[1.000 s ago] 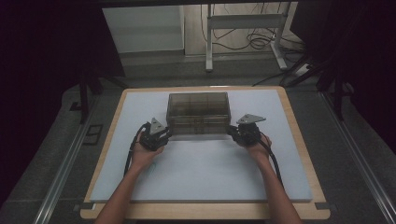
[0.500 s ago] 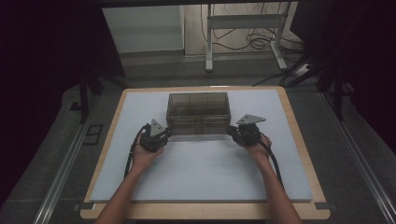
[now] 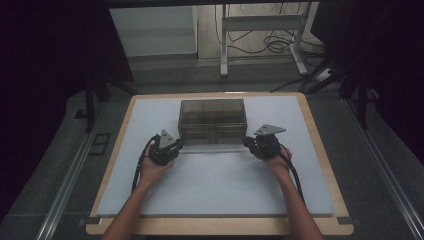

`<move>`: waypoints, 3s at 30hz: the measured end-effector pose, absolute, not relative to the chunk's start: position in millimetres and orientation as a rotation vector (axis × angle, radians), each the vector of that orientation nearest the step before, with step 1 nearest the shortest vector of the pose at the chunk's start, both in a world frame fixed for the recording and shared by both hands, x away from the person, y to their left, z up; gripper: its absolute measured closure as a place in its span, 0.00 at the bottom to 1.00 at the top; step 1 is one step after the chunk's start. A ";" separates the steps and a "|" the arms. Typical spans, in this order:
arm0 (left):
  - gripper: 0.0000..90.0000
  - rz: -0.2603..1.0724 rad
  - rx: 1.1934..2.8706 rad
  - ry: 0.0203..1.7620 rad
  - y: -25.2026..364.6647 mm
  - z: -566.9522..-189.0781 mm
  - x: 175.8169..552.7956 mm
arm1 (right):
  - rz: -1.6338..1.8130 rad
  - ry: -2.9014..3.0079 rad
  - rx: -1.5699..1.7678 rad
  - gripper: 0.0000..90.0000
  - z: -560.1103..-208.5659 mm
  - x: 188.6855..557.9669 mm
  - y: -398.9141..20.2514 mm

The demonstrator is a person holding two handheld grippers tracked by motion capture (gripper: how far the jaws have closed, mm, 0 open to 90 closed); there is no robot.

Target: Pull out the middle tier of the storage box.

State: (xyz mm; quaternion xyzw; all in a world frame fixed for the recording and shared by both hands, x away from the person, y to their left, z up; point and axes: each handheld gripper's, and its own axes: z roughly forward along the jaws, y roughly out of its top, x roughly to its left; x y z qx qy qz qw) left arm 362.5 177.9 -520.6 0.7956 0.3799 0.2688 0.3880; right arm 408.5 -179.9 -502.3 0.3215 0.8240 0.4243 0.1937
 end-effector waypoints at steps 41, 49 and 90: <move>0.89 0.663 2.005 0.938 178.6 -523.1 336.1 | 1.204 2.316 0.871 0.84 -504.2 383.1 -185.2; 0.89 0.659 2.006 0.934 179.3 -523.8 333.0 | 1.209 2.316 0.869 0.84 -505.3 377.6 -185.6; 0.89 0.627 2.007 0.928 180.6 -530.0 317.8 | 1.197 2.325 0.841 0.84 -510.9 360.1 -187.5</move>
